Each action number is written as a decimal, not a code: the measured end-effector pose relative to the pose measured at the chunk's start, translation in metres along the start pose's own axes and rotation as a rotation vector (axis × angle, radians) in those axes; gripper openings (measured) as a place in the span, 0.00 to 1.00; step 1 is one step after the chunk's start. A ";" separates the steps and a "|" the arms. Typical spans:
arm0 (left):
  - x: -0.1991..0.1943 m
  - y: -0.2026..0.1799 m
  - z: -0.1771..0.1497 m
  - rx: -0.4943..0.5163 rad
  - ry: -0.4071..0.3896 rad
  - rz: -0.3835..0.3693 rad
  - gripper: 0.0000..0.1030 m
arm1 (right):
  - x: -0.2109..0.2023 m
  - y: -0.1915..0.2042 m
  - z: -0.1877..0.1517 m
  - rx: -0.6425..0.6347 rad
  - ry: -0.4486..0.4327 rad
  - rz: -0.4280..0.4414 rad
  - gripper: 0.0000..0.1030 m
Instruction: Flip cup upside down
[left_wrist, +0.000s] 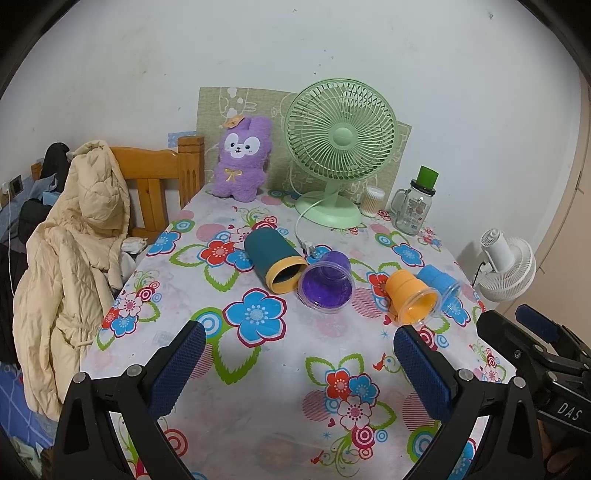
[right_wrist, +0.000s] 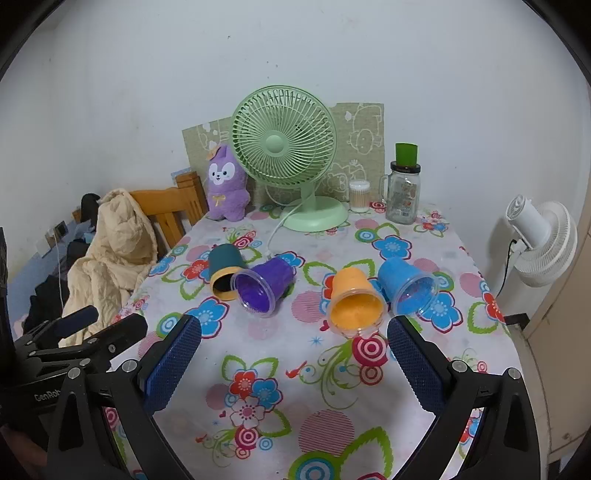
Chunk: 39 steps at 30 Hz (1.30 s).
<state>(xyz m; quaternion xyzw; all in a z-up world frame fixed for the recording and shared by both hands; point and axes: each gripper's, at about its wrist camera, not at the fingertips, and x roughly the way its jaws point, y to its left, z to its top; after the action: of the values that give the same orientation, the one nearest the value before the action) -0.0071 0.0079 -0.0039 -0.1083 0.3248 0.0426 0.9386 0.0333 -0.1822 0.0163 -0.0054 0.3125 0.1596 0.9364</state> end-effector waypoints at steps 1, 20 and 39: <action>0.000 0.000 0.000 0.000 -0.001 0.000 1.00 | 0.001 -0.001 0.001 0.000 0.001 -0.001 0.99; 0.012 0.003 -0.003 -0.009 0.036 0.006 1.00 | 0.017 -0.007 -0.003 0.021 0.047 -0.007 0.99; 0.089 -0.013 0.009 0.064 0.145 -0.014 1.00 | 0.119 -0.043 0.040 -0.076 0.202 -0.148 0.98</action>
<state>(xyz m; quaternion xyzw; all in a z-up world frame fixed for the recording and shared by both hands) 0.0704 -0.0019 -0.0500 -0.0835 0.3925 0.0179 0.9158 0.1595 -0.1834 -0.0256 -0.0802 0.3975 0.1005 0.9085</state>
